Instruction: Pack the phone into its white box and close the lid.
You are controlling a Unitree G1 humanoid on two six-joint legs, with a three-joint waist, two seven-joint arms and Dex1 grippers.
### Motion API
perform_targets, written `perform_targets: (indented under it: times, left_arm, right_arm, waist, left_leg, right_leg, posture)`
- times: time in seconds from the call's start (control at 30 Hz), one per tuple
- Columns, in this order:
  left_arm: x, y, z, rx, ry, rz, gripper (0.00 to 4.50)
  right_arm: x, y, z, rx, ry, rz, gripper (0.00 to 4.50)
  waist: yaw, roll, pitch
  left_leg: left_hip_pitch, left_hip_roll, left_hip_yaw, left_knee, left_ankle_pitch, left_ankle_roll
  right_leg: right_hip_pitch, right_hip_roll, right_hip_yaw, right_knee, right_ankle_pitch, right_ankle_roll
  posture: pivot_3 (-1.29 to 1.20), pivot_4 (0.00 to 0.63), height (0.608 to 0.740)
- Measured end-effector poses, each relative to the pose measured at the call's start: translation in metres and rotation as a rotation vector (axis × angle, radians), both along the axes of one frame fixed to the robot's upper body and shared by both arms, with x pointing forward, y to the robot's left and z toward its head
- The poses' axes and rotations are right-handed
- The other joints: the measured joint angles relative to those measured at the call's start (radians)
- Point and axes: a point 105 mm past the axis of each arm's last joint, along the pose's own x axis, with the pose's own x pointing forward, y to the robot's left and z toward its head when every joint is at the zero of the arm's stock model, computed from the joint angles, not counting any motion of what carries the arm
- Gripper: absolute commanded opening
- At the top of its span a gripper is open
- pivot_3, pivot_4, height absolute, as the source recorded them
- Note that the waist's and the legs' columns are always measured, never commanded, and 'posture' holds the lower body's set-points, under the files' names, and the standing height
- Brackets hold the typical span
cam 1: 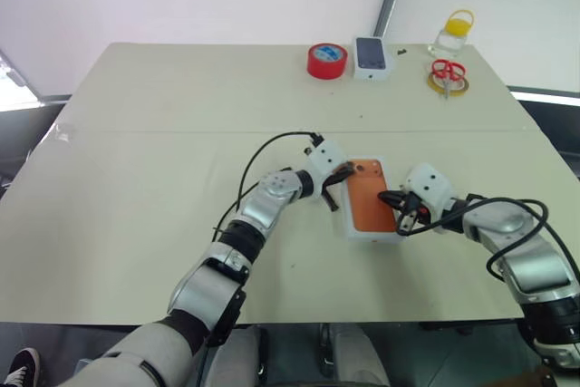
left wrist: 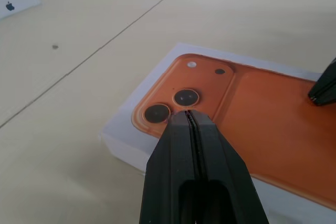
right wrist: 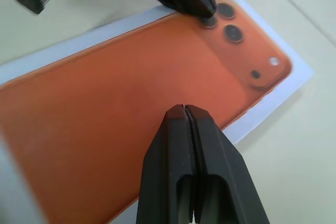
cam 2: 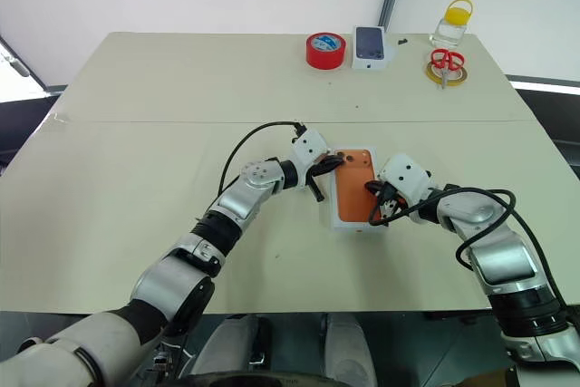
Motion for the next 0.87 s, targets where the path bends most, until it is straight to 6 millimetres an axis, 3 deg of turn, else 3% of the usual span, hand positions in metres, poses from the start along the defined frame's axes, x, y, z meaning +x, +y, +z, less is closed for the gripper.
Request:
perform_targets:
  times: [0.03, 0.17, 0.27, 0.33, 0.4, 0.53, 0.67, 0.87]
  left_arm:
    - [-0.003, 0.005, -0.001, -0.024, 0.024, -0.011, 0.84]
    - [-0.016, 0.026, -0.003, -0.095, 0.05, -0.04, 2.84]
    - [-0.017, 0.045, 0.023, -0.146, -0.024, -0.025, 4.37]
    - [-0.016, 0.064, 0.045, -0.149, -0.106, -0.012, 4.48]
    - [-0.02, 0.088, 0.053, -0.185, -0.093, 0.0, 4.48]
    - [-0.021, 0.148, 0.032, -0.136, -0.01, 0.119, 4.48]
    - [-0.026, 0.206, 0.033, -0.101, -0.026, 0.244, 4.48]
    - [-0.047, 0.226, 0.017, -0.064, -0.007, 0.296, 4.48]
  right_arm:
    - [-0.004, 0.003, 0.0, 0.04, 0.034, 0.019, 0.85]
    - [-0.005, 0.012, 0.001, 0.13, 0.057, 0.036, 2.92]
    - [0.003, 0.019, 0.022, 0.218, 0.002, 0.053, 4.41]
    - [0.008, 0.016, 0.038, 0.242, -0.052, 0.046, 4.49]
    - [0.013, 0.013, 0.047, 0.255, -0.084, 0.039, 4.49]
    - [0.018, 0.005, 0.053, 0.292, -0.083, 0.035, 4.49]
    - [0.02, -0.011, 0.05, 0.28, -0.06, 0.017, 4.49]
    - [0.012, -0.038, 0.042, 0.241, -0.038, 0.011, 4.49]
  waist:
    - [0.0, 0.0, 0.0]
    - [0.001, 0.001, 0.001]
    - [0.002, 0.001, 0.002]
    - [0.002, 0.001, 0.002]
    - [-0.001, 0.002, 0.002]
    - [-0.002, 0.002, 0.002]
    - [0.003, 0.003, 0.002]
    - [0.001, 0.003, 0.002]
  left_leg:
    - [0.0, 0.0, 0.0, 0.0, 0.0, 0.0]
    - [-0.002, 0.0, 0.0, 0.0, 0.0, 0.0]
    - [-0.005, 0.0, 0.0, 0.001, 0.0, 0.0]
    - [-0.005, 0.0, 0.0, 0.001, 0.0, 0.0]
    - [-0.004, 0.0, 0.0, 0.0, 0.0, 0.0]
    - [-0.004, 0.0, 0.001, 0.0, 0.0, 0.0]
    - [-0.004, -0.001, 0.001, 0.0, 0.0, 0.0]
    - [-0.004, -0.004, 0.001, 0.0, 0.0, 0.0]
  right_leg:
    - [0.0, 0.0, 0.0, 0.0, 0.0, 0.0]
    - [-0.002, -0.001, 0.0, 0.0, -0.001, -0.003]
    - [-0.005, -0.001, 0.001, 0.0, 0.001, -0.001]
    - [-0.005, -0.001, 0.001, 0.001, 0.001, -0.001]
    - [-0.005, -0.001, 0.001, 0.001, 0.0, -0.001]
    - [-0.006, -0.001, 0.001, 0.003, 0.0, -0.002]
    - [-0.005, -0.001, 0.001, 0.003, -0.001, -0.004]
    - [-0.005, -0.005, 0.001, 0.003, -0.001, -0.004]
  posture:
    - [0.0, 0.15, 0.74]
    - [0.0, 0.15, 0.74]
    - [0.0, 0.15, 0.74]
    - [0.0, 0.15, 0.74]
    - [0.0, 0.15, 0.74]
    - [0.0, 0.15, 0.74]
    - [0.0, 0.15, 0.74]
    - [0.0, 0.15, 0.74]
